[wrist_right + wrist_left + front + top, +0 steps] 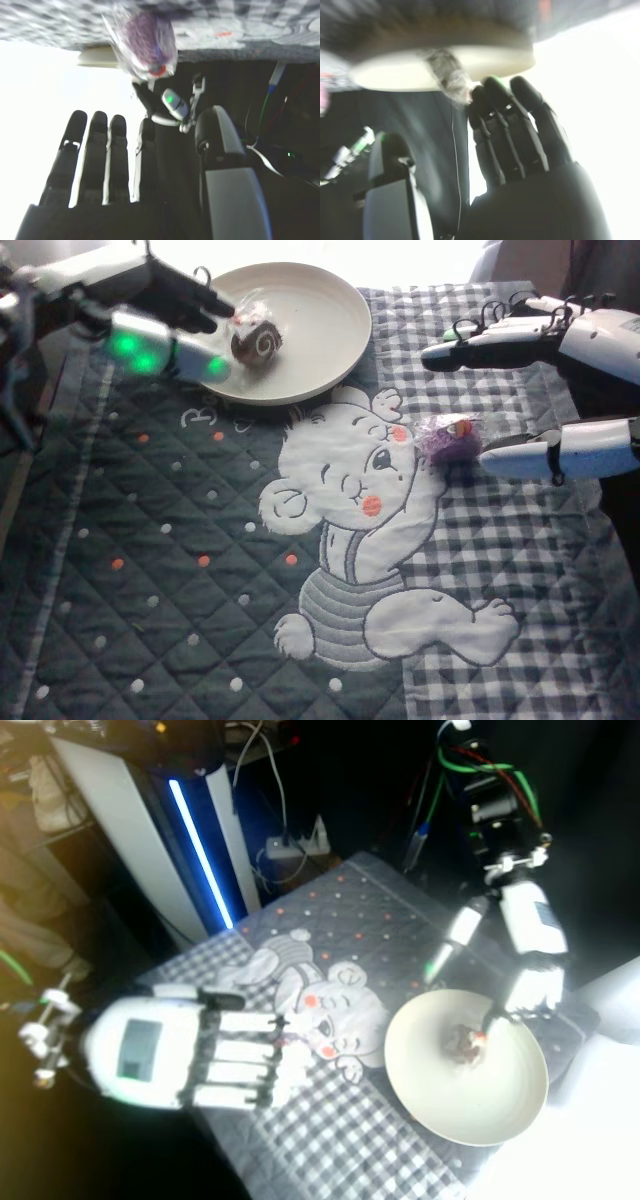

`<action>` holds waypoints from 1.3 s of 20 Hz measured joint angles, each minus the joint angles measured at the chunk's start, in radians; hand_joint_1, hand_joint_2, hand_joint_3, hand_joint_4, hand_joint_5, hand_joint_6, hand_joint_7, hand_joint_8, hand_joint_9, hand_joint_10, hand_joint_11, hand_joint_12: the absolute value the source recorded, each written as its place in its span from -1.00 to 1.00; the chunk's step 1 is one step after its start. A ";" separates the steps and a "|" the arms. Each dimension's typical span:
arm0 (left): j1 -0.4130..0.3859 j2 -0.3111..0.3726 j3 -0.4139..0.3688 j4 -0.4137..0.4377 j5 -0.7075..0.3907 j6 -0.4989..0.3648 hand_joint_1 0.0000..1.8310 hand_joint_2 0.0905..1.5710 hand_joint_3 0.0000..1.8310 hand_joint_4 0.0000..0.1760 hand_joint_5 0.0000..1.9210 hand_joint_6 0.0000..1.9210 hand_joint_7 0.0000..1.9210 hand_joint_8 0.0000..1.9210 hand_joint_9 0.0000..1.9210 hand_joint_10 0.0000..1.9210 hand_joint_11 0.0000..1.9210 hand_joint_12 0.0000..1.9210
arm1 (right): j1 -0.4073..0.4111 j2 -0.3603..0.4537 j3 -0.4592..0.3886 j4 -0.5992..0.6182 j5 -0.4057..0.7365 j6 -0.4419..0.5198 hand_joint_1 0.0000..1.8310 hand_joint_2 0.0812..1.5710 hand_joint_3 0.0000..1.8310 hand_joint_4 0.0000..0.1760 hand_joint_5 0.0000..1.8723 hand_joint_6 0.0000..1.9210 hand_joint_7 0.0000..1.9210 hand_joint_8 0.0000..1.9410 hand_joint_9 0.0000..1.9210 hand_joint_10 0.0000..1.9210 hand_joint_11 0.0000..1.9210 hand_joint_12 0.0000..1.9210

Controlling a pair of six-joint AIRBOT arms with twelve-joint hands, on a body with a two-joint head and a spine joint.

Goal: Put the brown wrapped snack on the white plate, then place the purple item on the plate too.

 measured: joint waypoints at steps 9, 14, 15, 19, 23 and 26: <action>0.190 0.211 -0.285 -0.093 -0.418 0.000 -0.10 0.05 -1.00 -1.00 -0.21 -1.00 -0.19 -1.00 -0.39 -0.58 -0.96 0.33 | 0.000 -0.058 0.037 0.021 -0.055 0.001 0.07 0.25 -1.00 0.43 -0.42 -1.00 -0.54 -1.00 -0.49 -0.98 -0.87 0.10; 0.231 0.242 -0.329 -0.124 -0.526 0.000 -0.02 0.01 -1.00 -1.00 -0.25 -1.00 -0.17 -1.00 -0.26 -0.75 -0.67 -0.16 | 0.000 -0.103 0.074 0.026 -0.133 0.001 0.27 0.25 -1.00 -0.81 -0.22 -1.00 -0.25 -0.99 -0.30 -0.99 -0.69 -0.14; 0.236 0.242 -0.329 -0.125 -0.527 0.001 -0.02 0.01 -1.00 -1.00 -0.24 -1.00 -0.16 -1.00 -0.23 -0.80 -0.66 -0.20 | 0.000 -0.108 0.074 0.024 -0.137 0.001 0.31 0.24 -1.00 -1.00 -0.15 -0.99 -0.17 -0.99 -0.21 -0.98 -0.63 -0.14; 0.260 0.242 -0.328 -0.188 -0.536 0.009 0.01 0.01 -1.00 -1.00 -0.24 -1.00 -0.15 -1.00 -0.22 -0.85 -0.67 -0.01 | 0.002 -0.110 0.085 0.032 -0.130 0.002 0.47 0.32 -1.00 -1.00 0.08 -0.21 0.18 -0.29 0.07 -0.09 -0.21 0.04; 0.290 0.241 -0.328 -0.203 -0.545 0.012 -0.02 0.04 -1.00 -1.00 -0.25 -1.00 -0.17 -1.00 -0.23 -0.87 -0.68 0.14 | 0.015 -0.114 0.106 0.025 -0.117 0.028 0.49 0.32 -1.00 -1.00 0.07 -0.17 0.19 -0.28 0.08 0.03 -0.17 0.17; 0.307 0.241 -0.328 -0.225 -0.553 0.012 0.02 0.03 -1.00 -1.00 -0.25 -1.00 -0.17 -1.00 -0.24 -0.87 -0.70 0.23 | 0.129 -0.114 0.132 -0.022 -0.129 0.034 0.51 0.35 -1.00 -1.00 0.07 -0.18 0.14 -0.17 0.00 0.21 -0.19 0.17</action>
